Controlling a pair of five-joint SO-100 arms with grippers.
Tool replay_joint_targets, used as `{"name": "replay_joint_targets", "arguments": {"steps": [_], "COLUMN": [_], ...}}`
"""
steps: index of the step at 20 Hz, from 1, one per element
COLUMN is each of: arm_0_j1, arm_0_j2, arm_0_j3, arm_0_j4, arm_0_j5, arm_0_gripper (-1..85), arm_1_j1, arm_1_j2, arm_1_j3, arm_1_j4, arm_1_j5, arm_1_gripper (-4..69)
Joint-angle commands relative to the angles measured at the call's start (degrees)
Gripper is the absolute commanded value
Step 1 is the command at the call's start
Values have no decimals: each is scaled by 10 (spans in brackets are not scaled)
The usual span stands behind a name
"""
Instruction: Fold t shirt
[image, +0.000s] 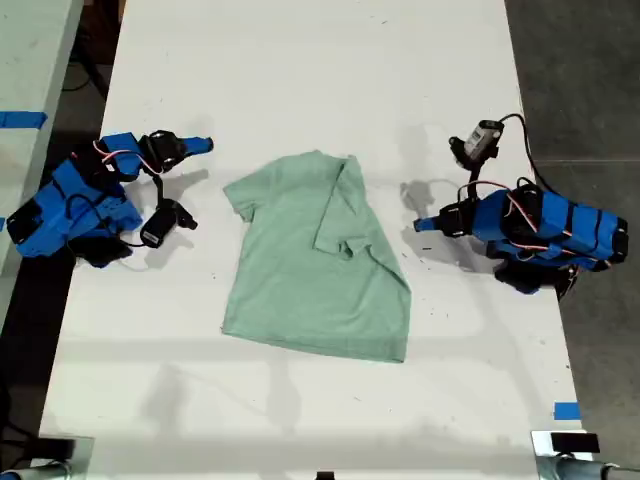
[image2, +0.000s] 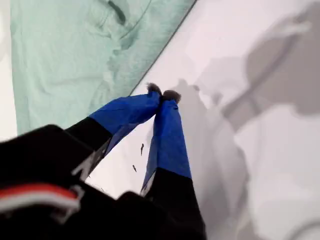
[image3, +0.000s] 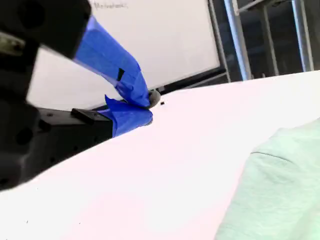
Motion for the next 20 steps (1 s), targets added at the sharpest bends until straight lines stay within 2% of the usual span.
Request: {"name": "replay_joint_targets", "arguments": {"steps": [1, 6, 11, 15, 20], "arm_0_j1": [-15, -16, -15, -3, 36], "arm_0_j2": [4, 4, 4, 4, 4], "arm_0_j3": [21, 22, 22, 22, 22], "arm_0_j4": [4, 10, 16, 20, 13], "arm_0_j5": [-16, -23, -31, -38, -58], "arm_0_gripper": [-3, -3, -3, -3, -3], "arm_1_j1": [5, 19, 39, 40, 31], "arm_1_j2": [6, 6, 6, 6, 6], "arm_1_j3": [31, 30, 32, 33, 34], "arm_1_j4": [-7, 4, 40, 43, 49], "arm_1_j5": [7, 3, 86, 54, 95], "arm_1_gripper": [12, 12, 9, 9, 9]}}
